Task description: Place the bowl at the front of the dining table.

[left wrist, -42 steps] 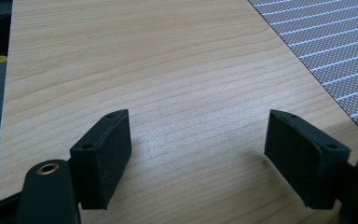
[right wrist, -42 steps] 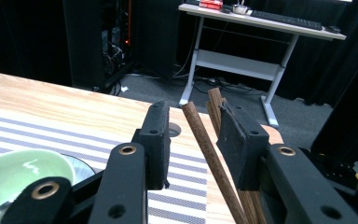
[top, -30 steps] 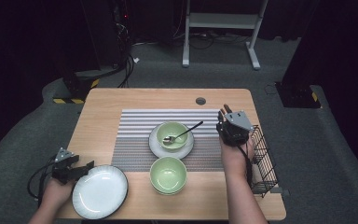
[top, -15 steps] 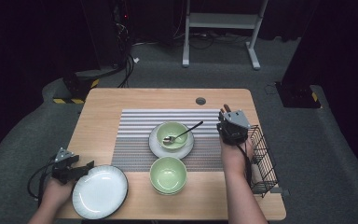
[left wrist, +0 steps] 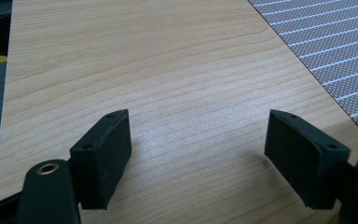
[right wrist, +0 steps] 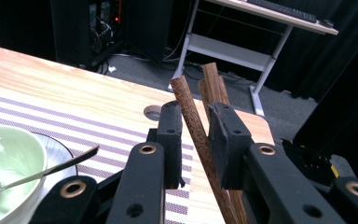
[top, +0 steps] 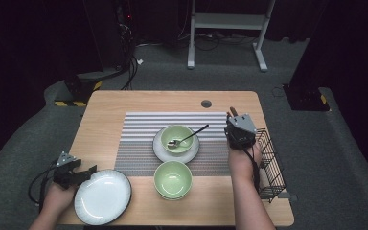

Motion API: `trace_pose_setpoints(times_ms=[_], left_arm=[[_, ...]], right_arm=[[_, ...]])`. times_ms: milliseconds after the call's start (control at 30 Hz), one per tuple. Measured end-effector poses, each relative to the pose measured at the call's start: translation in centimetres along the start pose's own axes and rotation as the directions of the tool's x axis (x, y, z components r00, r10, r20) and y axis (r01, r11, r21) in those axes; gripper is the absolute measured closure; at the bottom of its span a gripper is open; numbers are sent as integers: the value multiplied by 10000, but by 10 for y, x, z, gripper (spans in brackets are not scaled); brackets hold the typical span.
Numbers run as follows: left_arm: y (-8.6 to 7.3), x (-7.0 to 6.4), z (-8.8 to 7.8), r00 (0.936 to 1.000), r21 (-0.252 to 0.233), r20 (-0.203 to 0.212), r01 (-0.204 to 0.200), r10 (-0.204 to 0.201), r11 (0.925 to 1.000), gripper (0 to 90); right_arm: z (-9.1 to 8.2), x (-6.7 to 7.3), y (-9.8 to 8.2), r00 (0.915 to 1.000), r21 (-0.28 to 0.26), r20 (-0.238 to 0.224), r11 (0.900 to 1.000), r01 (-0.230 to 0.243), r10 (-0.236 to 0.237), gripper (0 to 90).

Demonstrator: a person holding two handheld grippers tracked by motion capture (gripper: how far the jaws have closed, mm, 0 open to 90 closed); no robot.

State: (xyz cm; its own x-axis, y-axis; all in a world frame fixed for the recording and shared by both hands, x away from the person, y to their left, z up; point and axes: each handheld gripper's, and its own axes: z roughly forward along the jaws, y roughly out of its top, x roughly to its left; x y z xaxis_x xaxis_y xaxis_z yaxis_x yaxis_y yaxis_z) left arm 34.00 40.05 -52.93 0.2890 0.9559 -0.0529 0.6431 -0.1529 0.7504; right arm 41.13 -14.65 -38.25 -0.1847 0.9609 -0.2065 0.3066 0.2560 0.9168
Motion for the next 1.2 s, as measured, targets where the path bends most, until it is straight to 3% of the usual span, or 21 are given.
trace_pose_setpoints(times_ms=[700,1200], left_arm=[[0,0,0,10000,2,-4,-3,3,10000,230],[0,0,0,10000,7,-1,-2,2,10000,228]], right_arm=[[-38,-18,3,9997,-800,228,9968,82,-64,786],[-50,-33,5,9953,-1024,876,9934,510,-421,822]])
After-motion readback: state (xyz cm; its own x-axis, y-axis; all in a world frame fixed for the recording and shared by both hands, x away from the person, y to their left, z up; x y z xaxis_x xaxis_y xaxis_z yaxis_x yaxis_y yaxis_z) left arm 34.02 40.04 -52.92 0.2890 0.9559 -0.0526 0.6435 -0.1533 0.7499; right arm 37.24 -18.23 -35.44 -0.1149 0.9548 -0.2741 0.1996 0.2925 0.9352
